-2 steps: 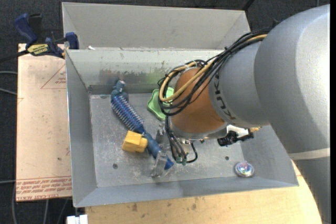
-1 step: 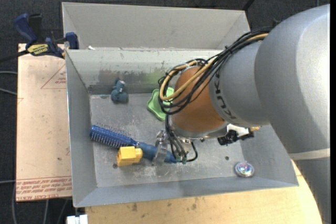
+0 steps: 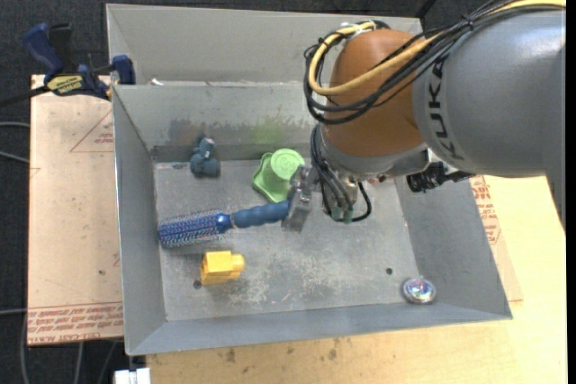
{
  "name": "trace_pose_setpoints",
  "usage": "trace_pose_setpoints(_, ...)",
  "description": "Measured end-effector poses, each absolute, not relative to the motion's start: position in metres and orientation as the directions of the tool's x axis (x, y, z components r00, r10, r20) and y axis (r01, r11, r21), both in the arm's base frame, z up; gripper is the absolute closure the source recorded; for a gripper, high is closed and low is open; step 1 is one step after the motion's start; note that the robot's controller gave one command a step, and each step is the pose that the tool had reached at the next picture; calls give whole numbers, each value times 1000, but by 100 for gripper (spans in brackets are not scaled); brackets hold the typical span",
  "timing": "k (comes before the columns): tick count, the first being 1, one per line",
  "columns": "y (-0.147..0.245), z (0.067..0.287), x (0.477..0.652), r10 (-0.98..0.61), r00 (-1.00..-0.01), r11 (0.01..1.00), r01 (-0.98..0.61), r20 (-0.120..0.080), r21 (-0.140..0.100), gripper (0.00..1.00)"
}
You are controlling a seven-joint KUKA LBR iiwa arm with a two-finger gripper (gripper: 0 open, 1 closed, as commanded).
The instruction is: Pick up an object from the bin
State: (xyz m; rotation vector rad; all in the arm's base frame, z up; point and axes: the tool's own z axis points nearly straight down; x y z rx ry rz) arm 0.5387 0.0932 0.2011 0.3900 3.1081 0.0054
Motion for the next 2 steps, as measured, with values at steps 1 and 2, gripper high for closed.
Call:
trace_pose_setpoints(1,120,160,579,301,-954,954,301,-2,-1,100)
trace_pose_setpoints(2,107,211,598,293,-956,956,293,-6,3,100)
